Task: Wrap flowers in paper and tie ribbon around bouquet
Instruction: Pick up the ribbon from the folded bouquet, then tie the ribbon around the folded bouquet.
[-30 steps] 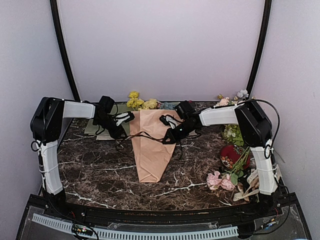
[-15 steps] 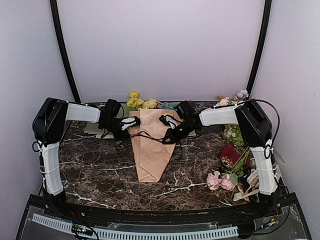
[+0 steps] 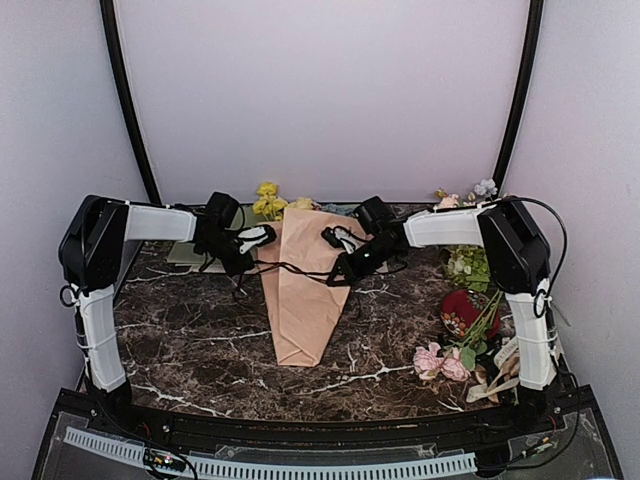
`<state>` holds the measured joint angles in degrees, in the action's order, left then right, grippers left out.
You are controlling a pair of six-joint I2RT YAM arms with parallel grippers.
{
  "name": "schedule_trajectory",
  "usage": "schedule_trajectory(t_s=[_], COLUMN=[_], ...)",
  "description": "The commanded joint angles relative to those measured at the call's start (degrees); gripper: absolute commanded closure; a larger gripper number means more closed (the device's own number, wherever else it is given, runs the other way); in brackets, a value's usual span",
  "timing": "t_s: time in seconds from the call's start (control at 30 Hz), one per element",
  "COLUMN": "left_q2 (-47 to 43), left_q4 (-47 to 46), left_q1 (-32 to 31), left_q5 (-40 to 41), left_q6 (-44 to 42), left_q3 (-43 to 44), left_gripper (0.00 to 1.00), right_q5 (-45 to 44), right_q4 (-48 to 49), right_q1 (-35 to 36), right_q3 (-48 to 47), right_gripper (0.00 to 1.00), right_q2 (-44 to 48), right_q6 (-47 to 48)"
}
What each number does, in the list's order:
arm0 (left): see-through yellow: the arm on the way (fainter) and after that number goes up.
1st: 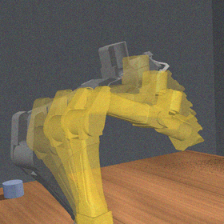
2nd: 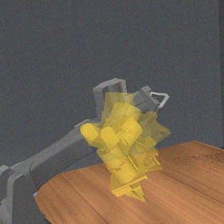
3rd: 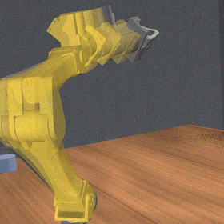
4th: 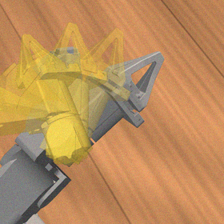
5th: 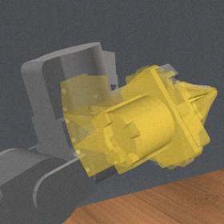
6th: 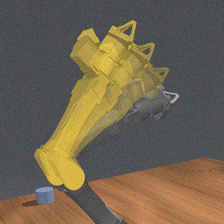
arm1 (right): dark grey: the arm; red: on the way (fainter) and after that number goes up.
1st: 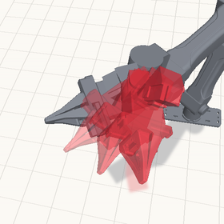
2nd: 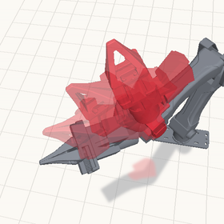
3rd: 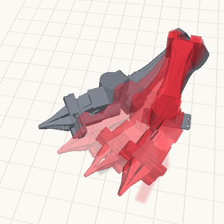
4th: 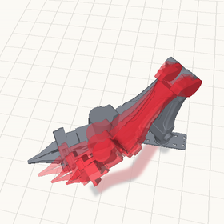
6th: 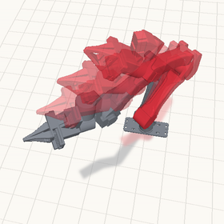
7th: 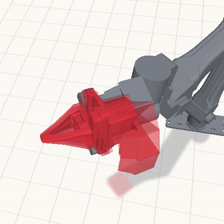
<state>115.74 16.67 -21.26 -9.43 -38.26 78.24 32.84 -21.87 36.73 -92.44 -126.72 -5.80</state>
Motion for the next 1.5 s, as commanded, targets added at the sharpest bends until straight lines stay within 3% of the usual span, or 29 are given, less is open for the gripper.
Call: schedule_trajectory(t_s=[0.0,0.2,0.23,0.63,0.87,1.03,1.17,1.33,1.47], left_q2=[-5.8,-6.3,-6.2,-6.6,-6.5,-6.3,-6.3,-6.3,-6.5], left_q4=[-0.2,-1.2,-1.5,-3.3,-4.6,-4.6,-4.5,-3.7,-2.2], left_q1=[0.5,0.5,0.5,2.0,2.0,2.0,2.0,2.1,2.1], left_q5=[-0.8,-5.0,-4.8,1.4,3.9,5.5,6.9,9.6,10.5], left_q6=[1.8,2.0,2.6,9.0,13.8,14.7,15.4,16.9,19.2], left_q3=[-1.7,-2.9,-3.0,-3.2,-3.5,-3.9,-3.8,-3.6,-3.4], left_gripper=[0.99,0.96,1.00,1.00,1.00,1.00,1.00,1.00,1.00], right_q5=[1.9,2.6,2.8,6.0,17.5,24.4,27.4,22.5,17.8], right_q4=[-1.4,-1.5,-1.5,-3.4,-2.7,6.5,21.5,37.4,39.3], right_q1=[-1.2,-1.3,-1.3,-1.4,0.8,0.3,-0.6,-2.7,-4.3], right_q3=[1.2,2.0,1.9,-0.3,-4.6,-2.8,1.3,4.7,3.3], right_gripper=[1.00,1.00,1.00,1.00,1.00,1.00,1.00,1.00,1.00], right_q2=[4.8,5.5,5.4,6.3,10.6,14.7,17.6,19.6,17.4], right_q6=[1.4,1.6,1.4,2.3,4.8,-1.8,-12.7,-24.3,-27.2])
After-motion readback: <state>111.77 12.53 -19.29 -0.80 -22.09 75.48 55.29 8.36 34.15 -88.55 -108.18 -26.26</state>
